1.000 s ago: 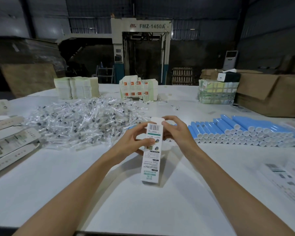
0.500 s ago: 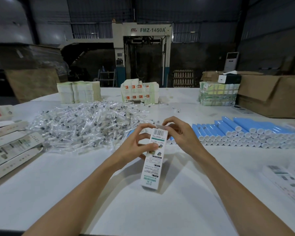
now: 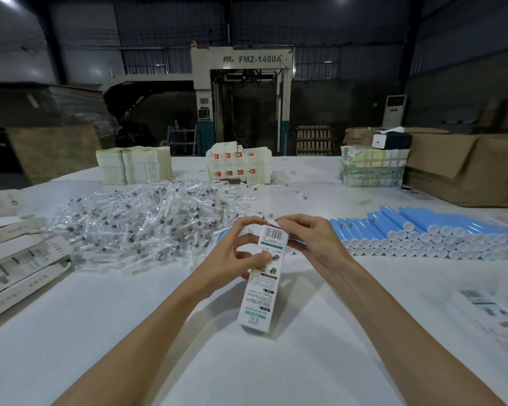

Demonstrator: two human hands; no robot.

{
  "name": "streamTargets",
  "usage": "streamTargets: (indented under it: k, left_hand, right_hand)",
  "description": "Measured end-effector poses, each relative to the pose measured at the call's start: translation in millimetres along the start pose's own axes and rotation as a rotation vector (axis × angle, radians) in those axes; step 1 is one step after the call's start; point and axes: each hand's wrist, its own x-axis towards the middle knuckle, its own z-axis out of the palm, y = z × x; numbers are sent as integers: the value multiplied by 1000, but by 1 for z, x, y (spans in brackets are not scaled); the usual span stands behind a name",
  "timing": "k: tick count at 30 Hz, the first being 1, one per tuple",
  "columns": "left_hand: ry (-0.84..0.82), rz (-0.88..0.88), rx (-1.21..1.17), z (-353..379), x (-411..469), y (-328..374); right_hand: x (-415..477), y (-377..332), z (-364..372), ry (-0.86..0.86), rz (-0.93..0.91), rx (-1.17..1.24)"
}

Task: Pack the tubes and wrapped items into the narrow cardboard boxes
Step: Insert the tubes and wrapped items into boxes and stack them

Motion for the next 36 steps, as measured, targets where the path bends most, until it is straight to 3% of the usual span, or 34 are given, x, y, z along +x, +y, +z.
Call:
streamTargets:
  k: [11, 19, 25, 36]
  left_hand:
    - [-45, -23, -26, -1, 0, 3]
    - [34, 0, 9, -3, 5, -5]
    - [85, -16, -61, -5, 5, -5]
    - [118, 24, -38, -3, 3, -8]
  right_hand:
    - [2, -1, -5, -37, -9, -114]
    - [-1, -3, -6, -190, -17, -50]
    - [0, 6, 4, -19, -154, -61]
    - [2, 12, 0, -52, -202, -94]
